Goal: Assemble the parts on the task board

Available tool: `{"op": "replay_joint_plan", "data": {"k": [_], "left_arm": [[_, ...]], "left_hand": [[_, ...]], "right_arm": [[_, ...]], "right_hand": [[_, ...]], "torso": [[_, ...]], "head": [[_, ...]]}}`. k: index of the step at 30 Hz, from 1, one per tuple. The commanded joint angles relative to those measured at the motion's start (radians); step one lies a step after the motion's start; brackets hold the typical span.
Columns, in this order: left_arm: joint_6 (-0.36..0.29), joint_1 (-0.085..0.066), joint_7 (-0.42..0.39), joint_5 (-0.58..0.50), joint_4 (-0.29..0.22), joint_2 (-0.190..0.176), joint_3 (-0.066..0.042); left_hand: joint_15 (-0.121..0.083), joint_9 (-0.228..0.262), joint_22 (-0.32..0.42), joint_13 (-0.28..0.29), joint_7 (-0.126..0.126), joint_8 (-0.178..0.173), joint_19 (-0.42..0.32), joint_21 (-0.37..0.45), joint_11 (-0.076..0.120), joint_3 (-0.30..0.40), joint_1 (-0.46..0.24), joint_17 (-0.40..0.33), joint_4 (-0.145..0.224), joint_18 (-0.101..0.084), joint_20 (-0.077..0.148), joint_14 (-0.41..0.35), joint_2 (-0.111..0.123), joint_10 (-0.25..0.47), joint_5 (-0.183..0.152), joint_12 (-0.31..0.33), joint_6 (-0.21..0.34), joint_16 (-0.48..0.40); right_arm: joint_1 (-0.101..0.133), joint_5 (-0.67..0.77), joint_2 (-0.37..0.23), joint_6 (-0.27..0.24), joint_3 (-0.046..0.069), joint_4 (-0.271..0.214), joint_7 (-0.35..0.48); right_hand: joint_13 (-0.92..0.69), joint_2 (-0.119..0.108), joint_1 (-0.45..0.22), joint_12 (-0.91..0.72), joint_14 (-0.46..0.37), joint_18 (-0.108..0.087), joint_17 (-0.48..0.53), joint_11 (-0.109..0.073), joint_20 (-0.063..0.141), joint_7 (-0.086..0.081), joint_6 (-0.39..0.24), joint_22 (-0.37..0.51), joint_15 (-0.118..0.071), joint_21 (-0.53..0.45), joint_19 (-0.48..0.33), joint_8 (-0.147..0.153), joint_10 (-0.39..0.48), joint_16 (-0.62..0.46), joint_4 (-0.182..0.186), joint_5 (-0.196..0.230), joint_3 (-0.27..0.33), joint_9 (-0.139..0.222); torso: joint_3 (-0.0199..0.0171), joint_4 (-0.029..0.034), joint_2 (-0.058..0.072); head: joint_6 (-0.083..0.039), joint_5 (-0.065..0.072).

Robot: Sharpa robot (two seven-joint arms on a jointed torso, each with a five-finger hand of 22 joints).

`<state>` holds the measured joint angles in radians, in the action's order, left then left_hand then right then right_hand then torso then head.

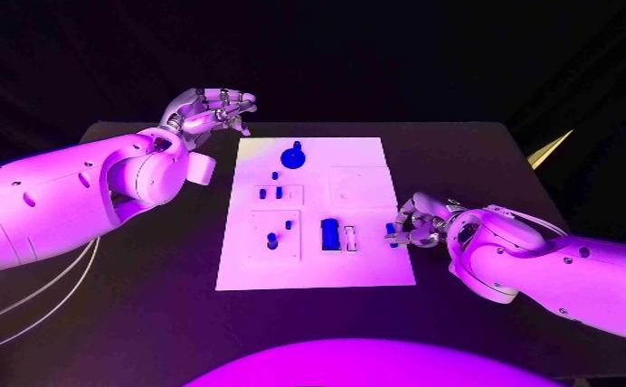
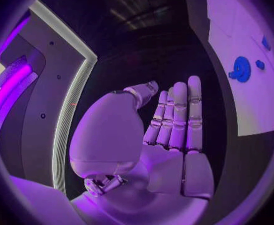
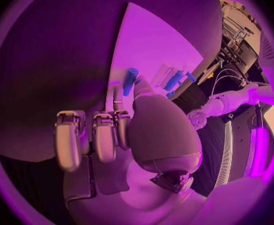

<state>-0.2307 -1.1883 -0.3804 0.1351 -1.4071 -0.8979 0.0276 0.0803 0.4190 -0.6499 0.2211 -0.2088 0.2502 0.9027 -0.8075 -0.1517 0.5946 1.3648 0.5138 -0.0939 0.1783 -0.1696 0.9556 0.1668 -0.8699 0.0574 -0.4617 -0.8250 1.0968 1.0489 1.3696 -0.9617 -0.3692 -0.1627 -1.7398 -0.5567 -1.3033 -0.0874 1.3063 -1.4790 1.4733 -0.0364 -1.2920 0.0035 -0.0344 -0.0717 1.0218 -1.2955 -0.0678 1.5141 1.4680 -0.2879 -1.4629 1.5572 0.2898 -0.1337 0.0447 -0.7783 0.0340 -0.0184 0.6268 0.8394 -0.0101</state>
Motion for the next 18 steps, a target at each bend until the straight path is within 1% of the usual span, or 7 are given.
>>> {"op": "replay_joint_plan", "data": {"k": [1, 5, 7, 9, 13, 15, 18], "left_arm": [[0.003, 0.000, -0.001, -0.001, -0.003, 0.000, -0.001], [0.003, 0.000, -0.001, -0.001, -0.003, 0.000, -0.001], [0.003, 0.000, -0.001, -0.001, -0.003, 0.000, -0.001], [0.003, 0.000, -0.001, -0.001, -0.002, 0.000, -0.001], [0.003, 0.000, -0.001, -0.001, -0.003, 0.000, -0.001], [0.002, 0.000, -0.001, -0.001, -0.003, 0.000, -0.001], [0.002, 0.000, -0.001, -0.001, -0.003, 0.000, -0.001]], "left_hand": [[-0.002, -0.004, 0.015, -0.011, -0.003, 0.019, 0.012, 0.007, 0.001, -0.011, -0.004, -0.009, -0.003, 0.005, -0.001, -0.005, -0.010, 0.014, -0.004, -0.011, 0.014, -0.008], [-0.002, -0.004, 0.015, -0.011, -0.003, 0.019, 0.012, 0.007, 0.001, -0.011, -0.004, -0.009, -0.003, 0.005, -0.001, -0.005, -0.010, 0.014, -0.004, -0.011, 0.014, -0.008], [-0.002, -0.004, 0.015, -0.011, -0.003, 0.019, 0.012, 0.007, 0.001, -0.011, -0.004, -0.009, -0.003, 0.005, -0.001, -0.005, -0.010, 0.014, -0.004, -0.011, 0.014, -0.008], [-0.002, -0.004, 0.015, -0.011, -0.003, 0.019, 0.012, 0.007, 0.001, -0.011, -0.004, -0.009, -0.003, 0.005, -0.001, -0.005, -0.010, 0.014, -0.004, -0.011, 0.014, -0.008], [-0.002, -0.004, 0.015, -0.011, -0.003, 0.019, 0.012, 0.007, 0.001, -0.011, -0.004, -0.009, -0.003, 0.005, -0.001, -0.005, -0.010, 0.014, -0.004, -0.011, 0.014, -0.008], [-0.002, -0.004, 0.015, -0.011, -0.003, 0.019, 0.012, 0.007, 0.001, -0.011, -0.004, -0.009, -0.003, 0.005, -0.001, -0.005, -0.010, 0.014, -0.004, -0.011, 0.014, -0.008], [-0.002, -0.004, 0.015, -0.011, -0.003, 0.019, 0.012, 0.007, 0.001, -0.011, -0.004, -0.009, -0.003, 0.005, -0.001, -0.005, -0.010, 0.014, -0.004, -0.011, 0.014, -0.008]], "right_arm": [[-0.003, 0.003, 0.008, 0.010, -0.001, 0.008, -0.003], [-0.006, 0.008, 0.020, 0.019, -0.001, 0.020, -0.007], [-0.009, 0.012, 0.024, 0.023, -0.001, 0.024, -0.011], [-0.011, 0.018, 0.027, 0.027, -0.001, 0.027, -0.015], [-0.014, 0.031, 0.031, 0.034, -0.001, 0.031, -0.024], [-0.015, 0.034, 0.031, 0.034, -0.001, 0.031, -0.026], [-0.015, 0.036, 0.031, 0.028, -0.001, 0.025, -0.028]], "right_hand": [[-0.218, 0.001, 0.010, 0.006, 0.097, 0.024, -0.279, -0.005, -0.007, -0.001, 0.009, -0.259, 0.003, -0.006, 0.089, 0.009, -0.063, 0.014, 0.000, -0.010, -0.036, 0.012], [-0.217, 0.006, 0.030, 0.007, 0.097, 0.024, -0.279, -0.009, -0.004, 0.003, 0.011, -0.259, -0.001, -0.004, 0.089, 0.011, -0.063, 0.014, -0.007, -0.011, -0.054, 0.013], [-0.218, 0.011, 0.072, 0.006, 0.097, 0.025, -0.279, -0.013, 0.000, 0.008, 0.013, -0.260, -0.005, -0.003, 0.089, 0.016, -0.063, 0.014, -0.016, -0.013, -0.092, 0.016], [-0.218, 0.006, 0.102, 0.005, 0.097, 0.025, -0.279, -0.016, 0.003, 0.010, 0.016, -0.260, -0.007, -0.003, 0.089, 0.020, -0.063, 0.014, -0.021, -0.014, -0.130, 0.020], [-0.219, -0.019, 0.161, 0.005, 0.097, 0.025, -0.279, -0.018, 0.006, 0.012, 0.029, -0.260, -0.010, -0.003, 0.089, 0.031, -0.063, 0.014, -0.043, -0.013, -0.243, 0.032], [-0.219, -0.040, 0.161, 0.005, 0.097, 0.025, -0.279, -0.018, 0.006, 0.012, 0.035, -0.260, -0.009, 0.000, 0.090, 0.035, -0.063, 0.014, -0.050, -0.013, -0.309, 0.036], [-0.220, -0.062, 0.148, 0.004, 0.097, 0.025, -0.279, -0.019, 0.007, 0.013, 0.040, -0.260, -0.010, -0.001, 0.089, 0.036, -0.063, 0.014, -0.071, -0.012, -0.400, 0.035]], "torso": [[0.0002, -0.0003, 0.000], [0.0003, 0.0004, 0.000], [0.0005, 0.0008, -0.001], [0.0006, 0.0007, -0.001], [0.0010, -0.0002, -0.001], [0.0011, -0.0007, -0.001], [0.0007, -0.0002, -0.001]], "head": [[0.000, 0.000], [0.001, 0.001], [0.001, 0.001], [0.002, 0.000], [0.003, 0.000], [0.003, 0.000], [0.002, 0.001]]}}
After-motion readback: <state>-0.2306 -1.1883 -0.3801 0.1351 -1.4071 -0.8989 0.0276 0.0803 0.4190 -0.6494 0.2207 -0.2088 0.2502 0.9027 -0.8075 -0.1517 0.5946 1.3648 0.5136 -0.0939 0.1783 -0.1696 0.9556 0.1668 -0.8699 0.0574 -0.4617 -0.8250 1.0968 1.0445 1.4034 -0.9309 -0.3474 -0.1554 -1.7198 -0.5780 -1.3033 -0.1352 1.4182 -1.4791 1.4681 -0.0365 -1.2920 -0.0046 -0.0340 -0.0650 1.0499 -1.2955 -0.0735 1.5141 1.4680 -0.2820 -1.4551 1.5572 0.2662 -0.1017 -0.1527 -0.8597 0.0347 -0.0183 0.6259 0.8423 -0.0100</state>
